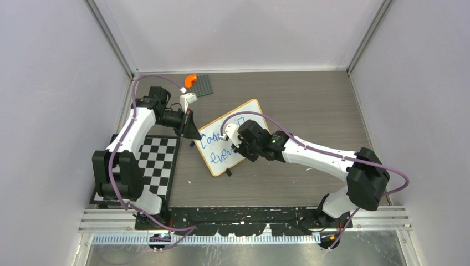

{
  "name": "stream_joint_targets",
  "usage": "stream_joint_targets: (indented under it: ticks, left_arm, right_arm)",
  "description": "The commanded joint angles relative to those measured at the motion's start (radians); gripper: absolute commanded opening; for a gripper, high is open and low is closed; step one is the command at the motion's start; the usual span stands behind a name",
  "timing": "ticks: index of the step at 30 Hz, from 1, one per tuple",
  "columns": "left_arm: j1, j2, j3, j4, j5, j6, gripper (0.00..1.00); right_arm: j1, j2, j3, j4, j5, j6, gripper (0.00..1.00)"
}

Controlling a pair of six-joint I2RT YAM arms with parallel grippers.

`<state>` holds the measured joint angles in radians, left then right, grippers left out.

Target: Write a sentence on the whiteboard

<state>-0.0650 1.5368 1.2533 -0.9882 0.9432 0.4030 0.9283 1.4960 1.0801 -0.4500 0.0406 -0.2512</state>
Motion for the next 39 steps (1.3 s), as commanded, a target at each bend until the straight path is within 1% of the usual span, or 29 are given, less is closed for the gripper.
stream_joint_targets:
  ticks: [1,8,12,17,25,32,35,39]
  left_arm:
    - [-0.002,-0.023,0.01,0.011,-0.017,0.006,0.0]
    - [-0.003,-0.025,0.01,0.01,-0.02,0.005,0.0]
    - [-0.003,-0.026,0.011,0.008,-0.021,0.009,0.0]
    - [-0.003,-0.025,0.008,0.009,-0.021,0.01,0.0]
    - [-0.003,-0.022,0.008,0.012,-0.017,0.01,0.0]
    - [-0.002,-0.021,0.006,0.015,-0.019,0.008,0.0]
    - [-0.003,-0.022,0.005,0.015,-0.019,0.01,0.0]
    - [-0.003,-0.026,0.005,0.013,-0.021,0.011,0.0]
  right_arm:
    - [-0.002,-0.028,-0.004,0.035,0.027,0.003,0.0]
    - [-0.023,-0.021,0.087,0.028,0.052,-0.021,0.0]
    - [-0.034,-0.014,0.108,0.028,0.053,-0.028,0.0]
    - [-0.034,-0.007,0.086,0.018,0.037,-0.022,0.0]
    - [-0.012,-0.016,0.004,0.02,0.018,0.005,0.0]
    - [0.036,-0.003,-0.03,0.025,0.018,0.023,0.0]
    - [0.048,0.014,0.008,0.032,0.018,0.028,0.0]
    - [0.054,0.026,0.09,-0.002,-0.01,0.039,0.0]
